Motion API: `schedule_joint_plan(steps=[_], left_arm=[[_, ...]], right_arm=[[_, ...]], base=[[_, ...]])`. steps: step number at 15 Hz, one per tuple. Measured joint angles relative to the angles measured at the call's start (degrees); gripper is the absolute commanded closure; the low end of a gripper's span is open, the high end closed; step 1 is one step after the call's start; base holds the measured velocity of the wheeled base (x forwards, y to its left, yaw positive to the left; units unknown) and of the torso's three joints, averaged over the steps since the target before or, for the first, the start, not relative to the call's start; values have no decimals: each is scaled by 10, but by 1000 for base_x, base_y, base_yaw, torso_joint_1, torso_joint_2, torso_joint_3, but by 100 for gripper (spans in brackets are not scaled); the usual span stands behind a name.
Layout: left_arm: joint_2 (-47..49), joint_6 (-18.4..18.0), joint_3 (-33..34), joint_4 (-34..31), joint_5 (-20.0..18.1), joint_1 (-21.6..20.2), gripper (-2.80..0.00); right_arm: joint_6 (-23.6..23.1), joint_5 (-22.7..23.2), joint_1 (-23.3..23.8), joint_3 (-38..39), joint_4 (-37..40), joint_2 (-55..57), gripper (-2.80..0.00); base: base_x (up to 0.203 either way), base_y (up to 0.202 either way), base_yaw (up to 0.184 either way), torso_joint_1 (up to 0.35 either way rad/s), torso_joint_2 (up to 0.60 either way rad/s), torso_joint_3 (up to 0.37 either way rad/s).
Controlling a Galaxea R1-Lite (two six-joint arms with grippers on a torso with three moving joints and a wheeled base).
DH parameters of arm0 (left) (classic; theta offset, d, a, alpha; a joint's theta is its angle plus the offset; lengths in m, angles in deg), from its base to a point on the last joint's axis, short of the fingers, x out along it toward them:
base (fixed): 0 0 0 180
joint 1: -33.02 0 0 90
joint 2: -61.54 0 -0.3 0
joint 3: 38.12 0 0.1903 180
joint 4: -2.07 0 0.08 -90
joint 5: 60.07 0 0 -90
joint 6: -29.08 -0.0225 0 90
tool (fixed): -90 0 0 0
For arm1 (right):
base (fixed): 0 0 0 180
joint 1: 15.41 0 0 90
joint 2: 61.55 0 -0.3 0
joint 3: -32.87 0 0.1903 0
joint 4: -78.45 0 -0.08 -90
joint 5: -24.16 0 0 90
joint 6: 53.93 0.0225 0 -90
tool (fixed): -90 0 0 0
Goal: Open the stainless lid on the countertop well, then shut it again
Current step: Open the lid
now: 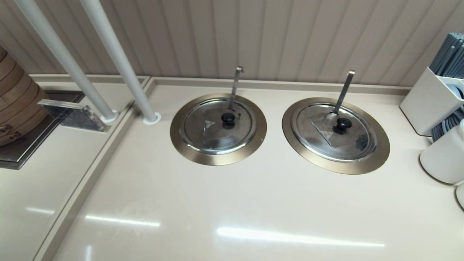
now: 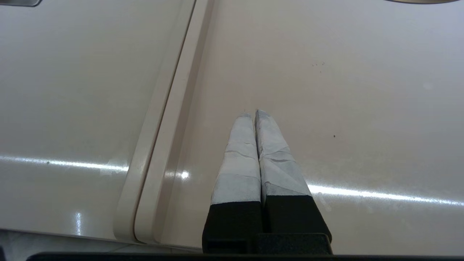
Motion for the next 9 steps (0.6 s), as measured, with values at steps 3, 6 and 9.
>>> schedule_joint_plan(steps=[3, 6, 9], left_arm=[[0, 0, 0, 0, 0, 0, 0], [0, 0, 0, 0, 0, 0, 0], [0, 0, 0, 0, 0, 0, 0]], right_arm=[[-5, 2, 0, 0, 0, 0, 0], [-6, -1, 0, 0, -1, 0, 0], [32, -5, 0, -69, 13, 8, 0]], base=[[0, 0, 0, 0, 0, 0], [0, 0, 0, 0, 0, 0], [0, 0, 0, 0, 0, 0]])
